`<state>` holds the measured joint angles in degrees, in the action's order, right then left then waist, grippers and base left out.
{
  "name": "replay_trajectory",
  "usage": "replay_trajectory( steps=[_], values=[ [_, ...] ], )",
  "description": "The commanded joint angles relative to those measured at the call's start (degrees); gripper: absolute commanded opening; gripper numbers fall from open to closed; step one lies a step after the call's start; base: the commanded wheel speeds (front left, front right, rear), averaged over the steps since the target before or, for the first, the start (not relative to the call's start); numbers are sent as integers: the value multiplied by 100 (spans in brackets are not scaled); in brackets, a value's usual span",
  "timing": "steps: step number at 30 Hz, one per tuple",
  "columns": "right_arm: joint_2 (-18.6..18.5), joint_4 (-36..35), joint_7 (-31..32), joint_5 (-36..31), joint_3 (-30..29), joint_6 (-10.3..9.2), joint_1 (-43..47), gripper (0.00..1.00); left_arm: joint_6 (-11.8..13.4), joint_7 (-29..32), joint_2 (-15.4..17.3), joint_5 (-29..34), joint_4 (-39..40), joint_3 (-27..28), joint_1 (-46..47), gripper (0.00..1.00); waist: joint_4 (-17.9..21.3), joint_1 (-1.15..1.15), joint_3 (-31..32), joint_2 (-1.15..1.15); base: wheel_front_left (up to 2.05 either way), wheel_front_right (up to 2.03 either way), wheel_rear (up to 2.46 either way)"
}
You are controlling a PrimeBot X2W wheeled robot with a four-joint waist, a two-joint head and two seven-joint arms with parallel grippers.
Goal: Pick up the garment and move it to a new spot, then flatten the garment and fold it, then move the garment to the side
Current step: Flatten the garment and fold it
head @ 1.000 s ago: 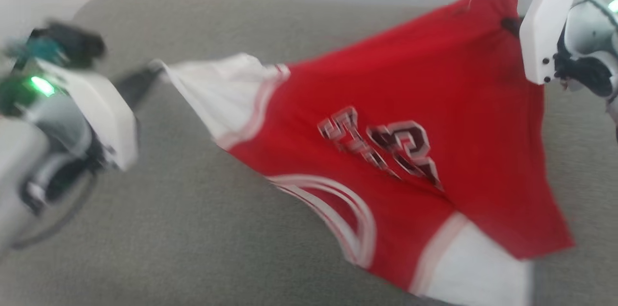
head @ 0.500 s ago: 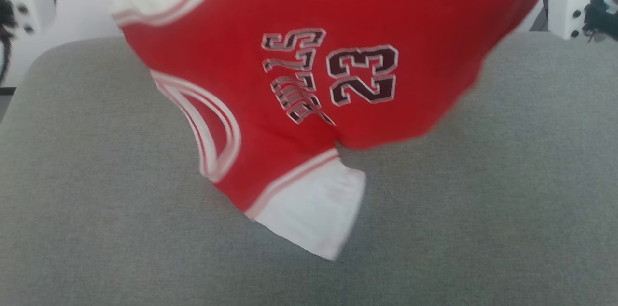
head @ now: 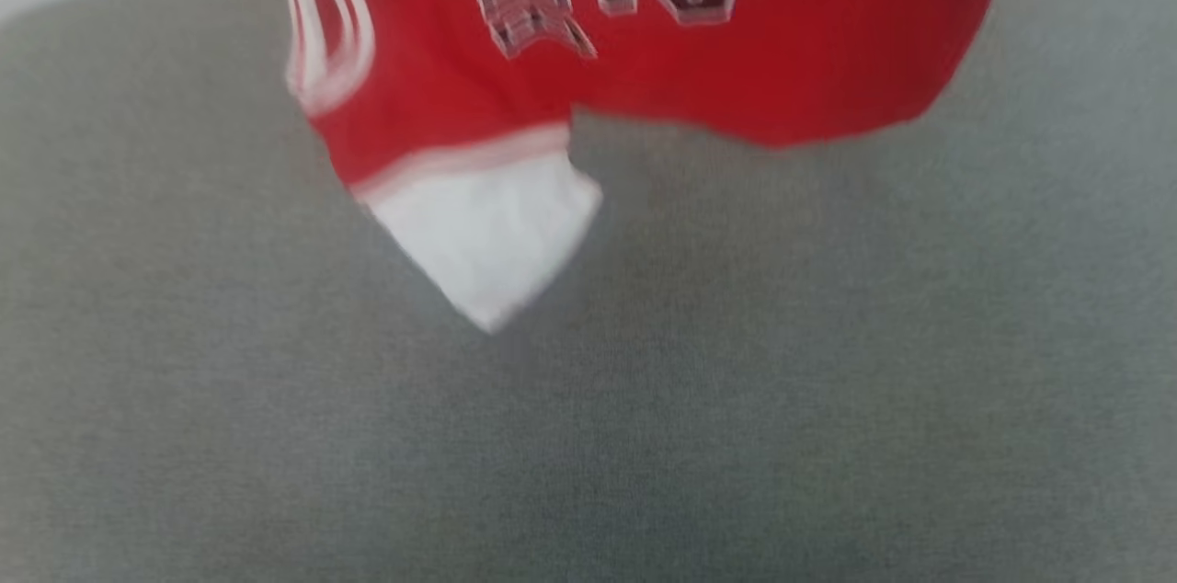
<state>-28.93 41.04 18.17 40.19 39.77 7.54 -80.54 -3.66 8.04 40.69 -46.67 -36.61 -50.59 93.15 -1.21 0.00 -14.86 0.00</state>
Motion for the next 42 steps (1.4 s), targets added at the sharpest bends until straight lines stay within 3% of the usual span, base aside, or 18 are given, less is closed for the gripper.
replay_trajectory(
  steps=[1,9,13,19,22,24,28,33,36,41,42],
  values=[
    [57,55,-59,-54,-21,-11,-57,0,41,-64,-1,19,-68,46,119,0,35,0,-361,0,0,0,0],
    [610,1340,-2110,-1825,-990,-12,-1132,0,259,-1861,-452,814,-1057,215,1493,0,44,0,-1354,0,0,0,0],
    [866,1924,-2939,-2748,-1542,-12,-1321,0,348,-2299,-661,1084,-1284,343,1815,0,-34,0,-1576,0,0,0,0],
    [1239,2598,-2916,-3236,-1656,-12,-865,0,-189,-2320,-853,1046,-1208,476,902,0,-178,0,-1443,0,0,0,0],
    [1390,2804,-2855,-3161,-1512,-12,-392,0,-342,-2129,-939,691,-1360,272,222,0,-233,0,-1205,0,0,0,0],
    [1556,2851,-2727,-2904,-1267,-11,133,0,-375,-1593,-914,119,-1070,-99,-572,0,-285,0,-958,0,0,0,0],
    [1519,2560,-2353,-2233,-698,-11,948,0,-373,-835,-437,-753,-214,-567,-1579,0,-355,0,-635,0,0,0,0],
    [964,1496,-1933,-1170,93,-11,2025,0,-341,-199,174,-1534,728,-818,-2772,0,-372,0,-286,0,0,0,0],
    [515,681,-1682,-465,462,-11,2685,0,-85,-66,505,-1815,1390,-906,-3487,0,-372,0,-103,0,0,0,0],
    [-259,-501,-1392,460,724,-11,3694,0,693,-80,1025,-2208,2644,-1017,-4651,0,-362,0,103,0,0,0,0],
    [-259,-501,-1392,460,724,-11,3694,0,693,-80,1025,-2208,2644,-1017,-4651,0,-362,0,103,0,0,0,0]
  ],
)
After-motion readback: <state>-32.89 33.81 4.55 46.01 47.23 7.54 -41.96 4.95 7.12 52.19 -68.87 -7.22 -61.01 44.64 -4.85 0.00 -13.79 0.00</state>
